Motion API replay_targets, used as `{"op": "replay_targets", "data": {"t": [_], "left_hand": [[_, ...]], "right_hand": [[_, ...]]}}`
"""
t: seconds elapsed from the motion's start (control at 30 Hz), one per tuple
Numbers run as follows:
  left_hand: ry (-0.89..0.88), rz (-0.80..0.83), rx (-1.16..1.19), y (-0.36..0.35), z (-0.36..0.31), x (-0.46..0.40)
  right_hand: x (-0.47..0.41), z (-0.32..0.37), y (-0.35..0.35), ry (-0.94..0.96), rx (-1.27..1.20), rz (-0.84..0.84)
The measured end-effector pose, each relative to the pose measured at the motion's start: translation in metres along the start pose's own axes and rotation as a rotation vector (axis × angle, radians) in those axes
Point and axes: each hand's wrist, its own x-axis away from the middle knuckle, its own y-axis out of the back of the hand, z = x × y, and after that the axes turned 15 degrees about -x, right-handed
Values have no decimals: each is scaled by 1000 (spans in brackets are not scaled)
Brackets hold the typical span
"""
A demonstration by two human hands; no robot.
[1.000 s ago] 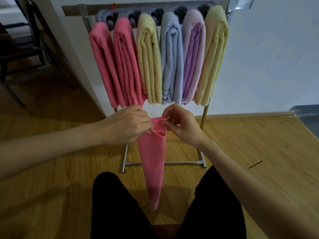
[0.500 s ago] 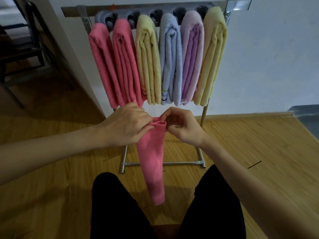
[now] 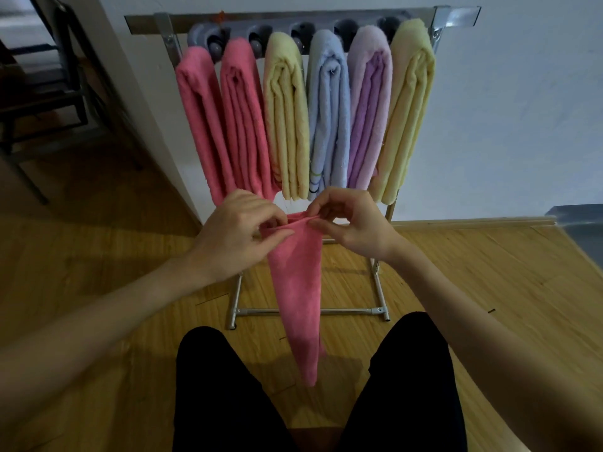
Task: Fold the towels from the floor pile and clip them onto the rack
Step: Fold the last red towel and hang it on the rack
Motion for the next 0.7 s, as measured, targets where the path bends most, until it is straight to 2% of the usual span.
{"op": "replay_targets", "data": {"t": [0.07,0.13,0.27,0.33,0.47,0.7], "left_hand": [[155,-88,116,-5,0,5],[307,-93,294,-13,1,9],[604,121,833,-32,-4,10],[691,163,967,-40,-7,6],[653,74,899,-47,-17,-13],[517,-41,731,-46,-33,-42]], "right_hand": [[-3,2,3,15,10,20],[-3,2,6,27,21,19],[-1,1,14,30,32,8],[2,0,19,14,24,0],[9,-1,34,-14,90,-38],[8,13,55,-54,203,42]]}}
